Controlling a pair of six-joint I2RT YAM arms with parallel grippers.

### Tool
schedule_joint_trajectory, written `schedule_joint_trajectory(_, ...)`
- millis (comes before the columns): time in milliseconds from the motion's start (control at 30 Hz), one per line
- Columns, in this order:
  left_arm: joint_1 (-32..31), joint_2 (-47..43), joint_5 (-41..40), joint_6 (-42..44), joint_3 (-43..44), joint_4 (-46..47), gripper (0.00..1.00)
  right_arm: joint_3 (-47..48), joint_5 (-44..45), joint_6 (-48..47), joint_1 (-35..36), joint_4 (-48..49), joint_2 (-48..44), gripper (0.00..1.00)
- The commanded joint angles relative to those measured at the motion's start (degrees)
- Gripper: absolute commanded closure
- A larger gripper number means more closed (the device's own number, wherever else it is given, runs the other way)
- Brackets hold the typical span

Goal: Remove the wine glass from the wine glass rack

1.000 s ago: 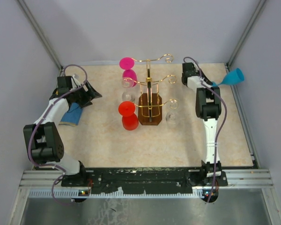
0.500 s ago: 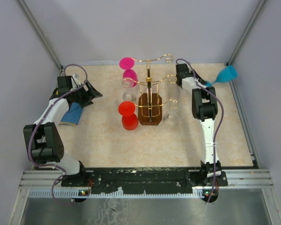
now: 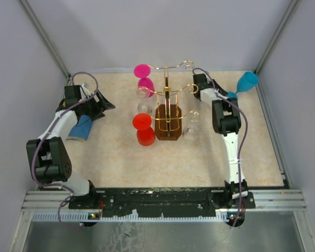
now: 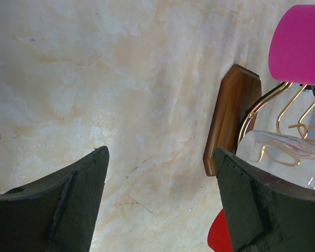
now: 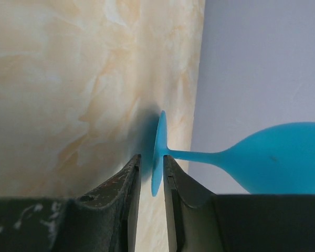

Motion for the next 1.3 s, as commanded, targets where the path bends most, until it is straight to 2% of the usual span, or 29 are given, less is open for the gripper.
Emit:
schedule_joint_trajectory(0,-0.2,-1.3,1.2,-0.2,-0.1,1.0,0.14,0.0,-0.2,0.6,1.1,0.8,1.1,0.76)
schedule_joint_trajectory(333,-0.2,-1.1,1.6,-0.4,-0.1,1.1,0.14,-2.6,-0.9,1.1,3.5,3.0,0.0,0.71)
schedule_joint_trajectory(633,-0.2,-1.2,1.6,-0.4,-0.2,1.2,0.14,-5.8,-6.7,8.8,5.1,-0.8,-4.3,0.71)
schedule_joint_trajectory(800,-0.2,-1.2,1.7,-0.4,-0.3,1.3,0.14,-11.3,-14.8,13.7,5.2,-0.9,-9.7,0.78)
schedule_joint_trajectory(967,-0.2,-1.3,1.8,-0.4,-0.3,1.3,0.14,-15.7,-21.2,18.0,5.2,-1.0,-14.4,0.67)
schedule_joint_trajectory(1033,-0.2,-1.2,1.8,-0.5,-0.3,1.3,0.14,-14.7,-22.9,19.2,5.2,-3.5,-14.2,0.67)
schedule_joint_trajectory(1133,-0.2,-1.3,1.8,-0.5,-0.4,1.3,0.14,-13.5,-26.0,20.3,5.1,-5.3,-13.9,0.54)
schedule_joint_trajectory(1267,-0.2,-1.3,1.6,-0.3,-0.4,1.2,0.14,-11.3,-31.7,23.9,4.1,-9.2,-13.6,0.48)
